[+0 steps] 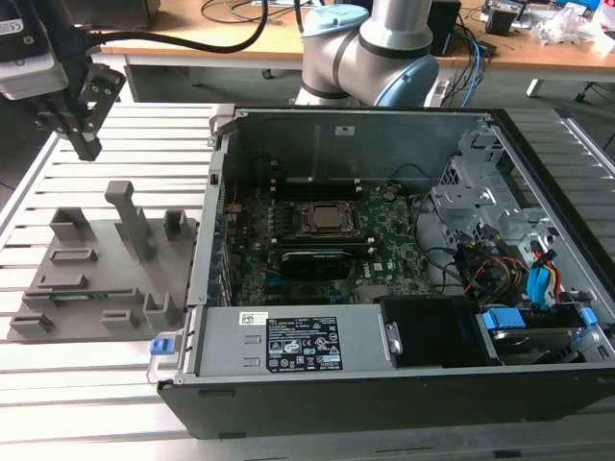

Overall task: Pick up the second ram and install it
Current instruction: 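Reach for the second ram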

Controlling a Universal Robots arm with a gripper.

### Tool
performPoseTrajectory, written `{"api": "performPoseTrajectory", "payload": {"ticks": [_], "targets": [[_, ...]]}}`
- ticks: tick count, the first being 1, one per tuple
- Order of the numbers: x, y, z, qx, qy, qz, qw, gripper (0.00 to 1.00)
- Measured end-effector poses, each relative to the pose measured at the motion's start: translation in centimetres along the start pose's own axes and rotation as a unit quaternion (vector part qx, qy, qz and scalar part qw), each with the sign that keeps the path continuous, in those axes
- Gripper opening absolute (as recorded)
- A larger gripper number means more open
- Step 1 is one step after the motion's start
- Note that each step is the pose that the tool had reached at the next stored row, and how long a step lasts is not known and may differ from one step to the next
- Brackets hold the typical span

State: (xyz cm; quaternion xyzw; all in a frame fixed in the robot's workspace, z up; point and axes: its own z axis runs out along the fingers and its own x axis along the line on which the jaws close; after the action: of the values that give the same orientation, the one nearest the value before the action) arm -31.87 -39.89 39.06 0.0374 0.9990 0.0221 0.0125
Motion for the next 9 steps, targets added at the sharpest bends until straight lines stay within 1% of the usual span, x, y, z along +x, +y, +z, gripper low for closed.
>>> {"api": "performPoseTrajectory", "payload": {"ticks": [4,9], "targets": [[0.68,-0.05,0.0,0.0,0.0,0.0,1.0,0.11],[1.01,-0.07,0.01,0.0,0.0,0.0,1.0,0.11]]}}
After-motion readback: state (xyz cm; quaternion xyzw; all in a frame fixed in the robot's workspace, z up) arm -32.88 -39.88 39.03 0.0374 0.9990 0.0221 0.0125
